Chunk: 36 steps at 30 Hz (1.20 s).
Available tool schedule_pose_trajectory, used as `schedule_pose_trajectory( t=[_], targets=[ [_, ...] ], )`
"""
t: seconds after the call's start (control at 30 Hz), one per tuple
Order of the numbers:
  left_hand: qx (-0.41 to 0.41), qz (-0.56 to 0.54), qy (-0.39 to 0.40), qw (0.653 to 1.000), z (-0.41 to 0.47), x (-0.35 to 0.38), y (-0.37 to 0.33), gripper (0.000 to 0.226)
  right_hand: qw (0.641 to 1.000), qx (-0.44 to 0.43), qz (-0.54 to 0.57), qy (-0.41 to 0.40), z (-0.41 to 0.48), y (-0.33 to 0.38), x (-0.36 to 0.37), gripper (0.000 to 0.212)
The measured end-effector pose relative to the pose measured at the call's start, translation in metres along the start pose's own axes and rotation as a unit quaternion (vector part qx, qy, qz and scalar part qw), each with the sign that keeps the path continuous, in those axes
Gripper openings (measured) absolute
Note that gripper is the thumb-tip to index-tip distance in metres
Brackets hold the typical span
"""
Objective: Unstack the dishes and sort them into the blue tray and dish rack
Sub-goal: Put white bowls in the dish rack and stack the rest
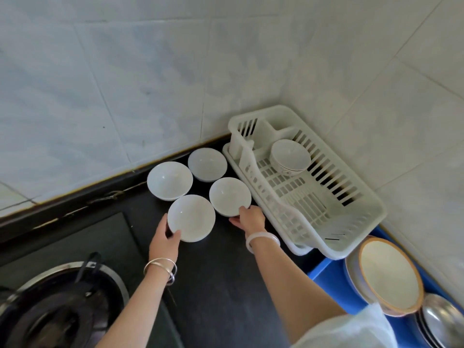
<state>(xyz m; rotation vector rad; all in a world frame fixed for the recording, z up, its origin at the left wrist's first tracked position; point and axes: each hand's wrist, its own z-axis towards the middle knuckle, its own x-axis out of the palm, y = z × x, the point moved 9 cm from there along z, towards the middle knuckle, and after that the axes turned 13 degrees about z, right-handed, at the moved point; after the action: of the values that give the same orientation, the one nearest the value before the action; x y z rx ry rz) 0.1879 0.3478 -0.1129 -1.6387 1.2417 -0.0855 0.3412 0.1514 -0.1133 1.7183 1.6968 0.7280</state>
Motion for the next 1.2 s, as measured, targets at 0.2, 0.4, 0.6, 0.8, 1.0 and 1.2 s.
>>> schedule_pose_trajectory(
  t=[0.2, 0.4, 0.6, 0.8, 1.0, 1.2],
  targets=[
    [0.02, -0.031, 0.007, 0.999, 0.01, 0.001, -0.002, 0.055, 0.998, -0.048, 0.038, 0.034, -0.018, 0.017, 0.002, 0.018],
    [-0.031, -0.189, 0.049, 0.98, 0.015, 0.009, 0.004, 0.044, 0.99, -0.097, -0.047, 0.088, -0.051, 0.031, 0.02, 0.011],
    [-0.111, -0.263, 0.056, 0.957, 0.013, 0.007, 0.01, 0.039, 0.971, -0.101, -0.202, 0.08, -0.061, 0.021, 0.04, 0.011],
    [-0.132, -0.283, 0.065, 0.948, 0.012, 0.006, 0.011, 0.024, 0.952, -0.111, -0.279, 0.05, -0.059, 0.018, 0.047, 0.018],
    [-0.105, -0.245, 0.068, 0.962, 0.019, 0.008, 0.009, 0.035, 0.946, -0.107, -0.302, 0.043, -0.051, 0.015, 0.048, 0.014],
    [-0.129, -0.262, 0.077, 0.953, 0.024, 0.007, 0.011, 0.037, 0.971, -0.04, -0.22, 0.084, -0.036, 0.0, 0.047, 0.016]
  ],
)
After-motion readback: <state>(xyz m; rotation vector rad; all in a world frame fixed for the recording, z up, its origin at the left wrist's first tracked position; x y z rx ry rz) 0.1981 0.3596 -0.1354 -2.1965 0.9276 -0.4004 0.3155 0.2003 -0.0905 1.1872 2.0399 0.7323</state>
